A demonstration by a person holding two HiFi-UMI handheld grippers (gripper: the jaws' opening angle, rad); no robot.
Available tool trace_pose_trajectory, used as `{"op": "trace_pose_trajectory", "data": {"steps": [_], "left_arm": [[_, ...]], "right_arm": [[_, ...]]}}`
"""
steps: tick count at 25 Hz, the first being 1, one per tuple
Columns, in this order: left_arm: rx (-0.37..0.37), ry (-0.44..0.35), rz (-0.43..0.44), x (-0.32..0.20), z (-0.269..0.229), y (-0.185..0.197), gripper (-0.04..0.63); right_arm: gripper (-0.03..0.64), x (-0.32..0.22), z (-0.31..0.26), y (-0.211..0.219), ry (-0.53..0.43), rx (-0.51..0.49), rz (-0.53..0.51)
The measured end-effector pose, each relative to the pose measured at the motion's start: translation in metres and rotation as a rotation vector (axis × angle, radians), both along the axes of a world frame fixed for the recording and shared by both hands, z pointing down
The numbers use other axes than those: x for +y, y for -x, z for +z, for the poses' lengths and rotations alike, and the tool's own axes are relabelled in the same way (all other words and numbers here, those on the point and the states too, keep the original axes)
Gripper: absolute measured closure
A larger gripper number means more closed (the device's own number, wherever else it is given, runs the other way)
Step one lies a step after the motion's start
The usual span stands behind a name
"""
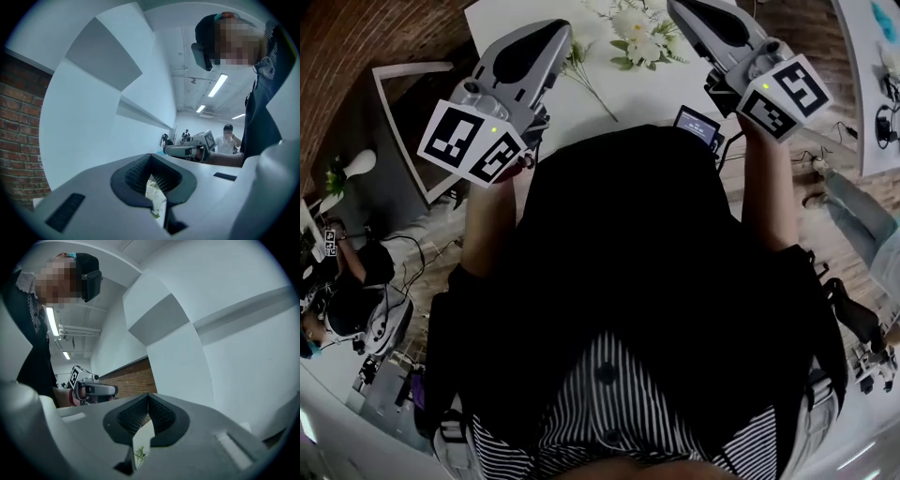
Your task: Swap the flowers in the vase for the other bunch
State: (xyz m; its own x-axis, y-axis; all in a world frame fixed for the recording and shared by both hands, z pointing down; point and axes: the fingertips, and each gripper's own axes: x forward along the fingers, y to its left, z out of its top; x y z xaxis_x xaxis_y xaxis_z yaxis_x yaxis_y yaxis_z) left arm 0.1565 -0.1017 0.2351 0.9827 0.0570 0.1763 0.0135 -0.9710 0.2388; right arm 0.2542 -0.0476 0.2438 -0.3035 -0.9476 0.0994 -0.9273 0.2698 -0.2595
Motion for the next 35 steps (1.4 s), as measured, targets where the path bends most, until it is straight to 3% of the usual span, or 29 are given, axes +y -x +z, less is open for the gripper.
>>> {"op": "trace_pose_trajectory", "data": {"steps": [18,26,35], "left_arm": [[-0.01,0.078,0.08,-0.009,0.021,-0.011,0.589],[-0.044,0.103,0.092,-0.011,0.037,-0.017,0.589],[-0.085,0.104,0.116,-0.009,0.038,-0.017,0.589]], "right_arm": [[0.609,0.014,0.029,-0.01,0.091,-0.063,0.154],[0.424,0.029,0.066,-0.022,0.171,-0.083,0.236],[0.332,0.027,0.088,0.004,0.241,-0.018,0.179]]}}
